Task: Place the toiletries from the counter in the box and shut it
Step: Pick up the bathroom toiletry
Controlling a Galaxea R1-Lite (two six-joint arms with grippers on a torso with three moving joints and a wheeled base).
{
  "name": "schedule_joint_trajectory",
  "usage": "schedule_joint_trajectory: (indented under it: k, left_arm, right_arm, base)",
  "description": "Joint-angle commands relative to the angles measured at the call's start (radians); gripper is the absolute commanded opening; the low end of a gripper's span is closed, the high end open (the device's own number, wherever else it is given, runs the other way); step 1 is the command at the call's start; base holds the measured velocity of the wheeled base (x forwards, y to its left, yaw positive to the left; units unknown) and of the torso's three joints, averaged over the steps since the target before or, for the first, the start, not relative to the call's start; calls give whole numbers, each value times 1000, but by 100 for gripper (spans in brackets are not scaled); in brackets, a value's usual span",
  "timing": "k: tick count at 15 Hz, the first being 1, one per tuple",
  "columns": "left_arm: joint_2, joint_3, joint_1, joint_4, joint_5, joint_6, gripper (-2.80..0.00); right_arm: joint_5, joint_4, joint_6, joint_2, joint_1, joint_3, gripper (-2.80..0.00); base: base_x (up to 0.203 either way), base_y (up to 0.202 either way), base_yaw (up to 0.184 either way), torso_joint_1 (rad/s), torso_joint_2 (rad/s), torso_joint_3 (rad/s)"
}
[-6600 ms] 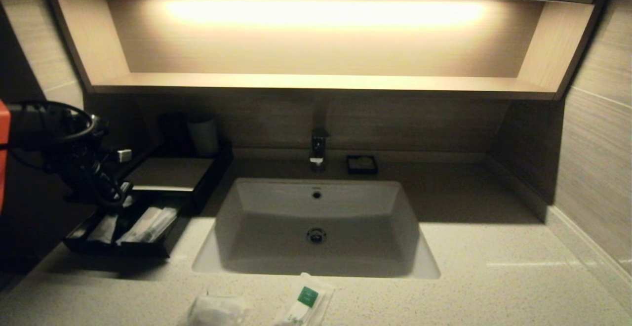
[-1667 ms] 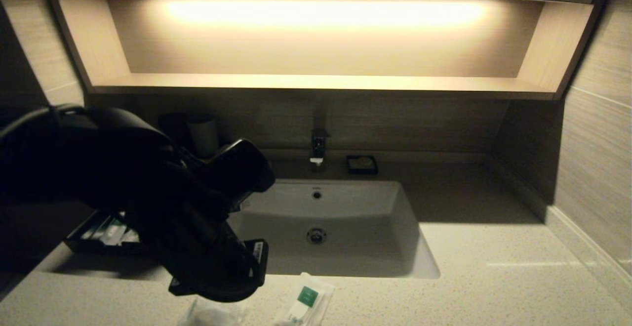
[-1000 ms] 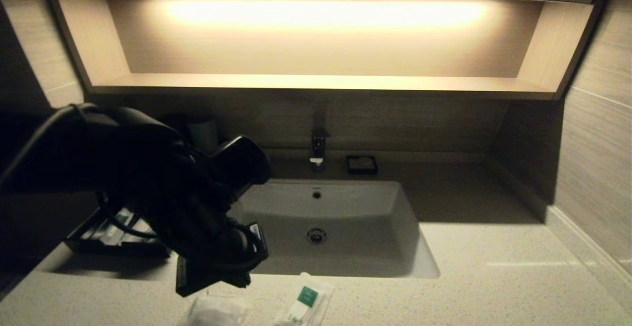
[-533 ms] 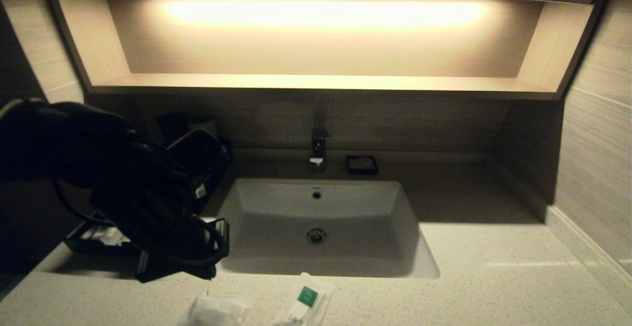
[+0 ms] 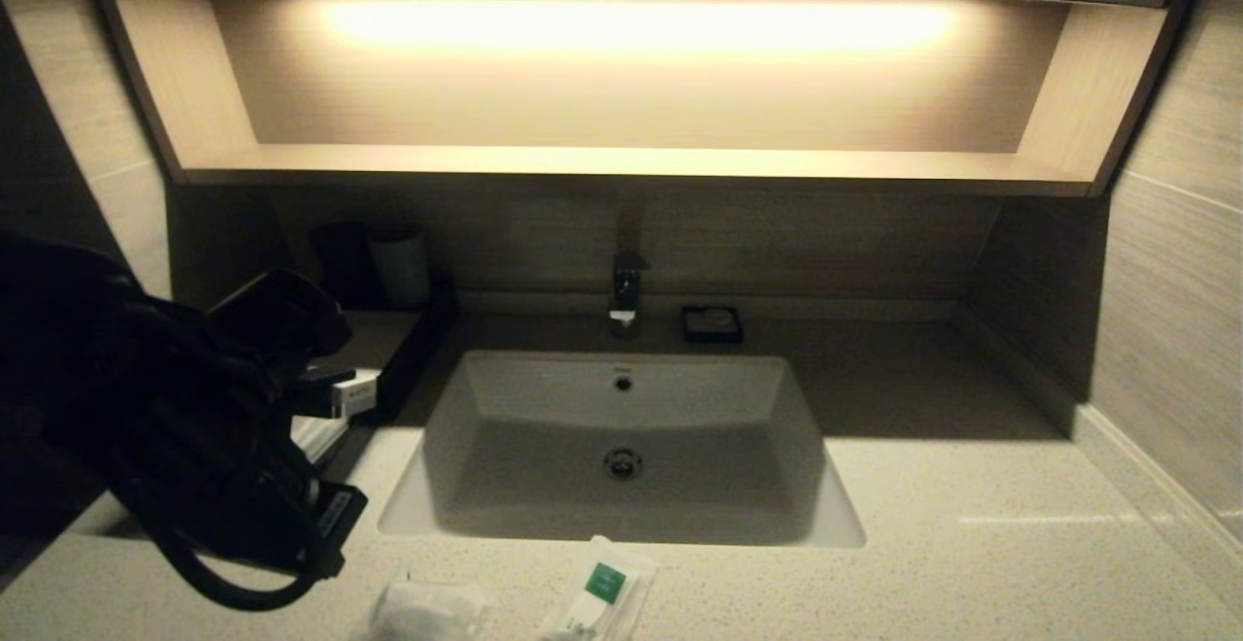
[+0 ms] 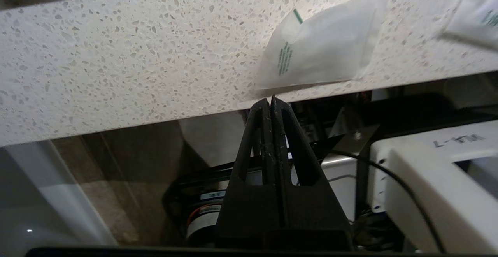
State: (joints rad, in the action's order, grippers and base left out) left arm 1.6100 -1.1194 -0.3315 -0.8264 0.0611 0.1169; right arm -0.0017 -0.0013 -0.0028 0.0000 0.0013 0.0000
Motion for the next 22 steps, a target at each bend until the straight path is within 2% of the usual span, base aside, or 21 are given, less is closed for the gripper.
schedule_joint_trajectory:
  k: [1,5,9,12,13,16,19,22]
  left_arm:
    - [17,6,3,-4,2,-34,-280]
    - [25,-12,0,-2,23,-48,-280]
    - [45,1,0,-2,29,-136,-280]
    - [67,-15,-6,-1,61,-143,-280]
    - [73,-19,-11,1,62,-143,0]
    - [112,-23,-21,3,68,-143,0]
    - [149,-33,-27,12,107,-143,0]
    - [174,-42,-57,12,108,-142,0]
  right_arm:
    - [0,0,0,0,0,2,-280]
    - [0,0,0,0,0,2,-280]
    - [0,0,0,0,0,2,-280]
    - [0,0,0,0,0,2,-280]
    - [0,0,0,0,0,2,-280]
    - [0,0,0,0,0,2,-280]
    - [0,0,0,0,0,2,-280]
    - [0,0,0,0,0,2,-280]
  base:
    - [0,0,0,0,0,0]
    - [0,0,0,0,0,0]
    - [0,0,0,0,0,0]
    - [0,0,0,0,0,0]
    - [0,0,0,0,0,0]
    - [0,0,0,0,0,0]
    - [0,0,0,0,0,0]
    - [0,0,0,0,0,0]
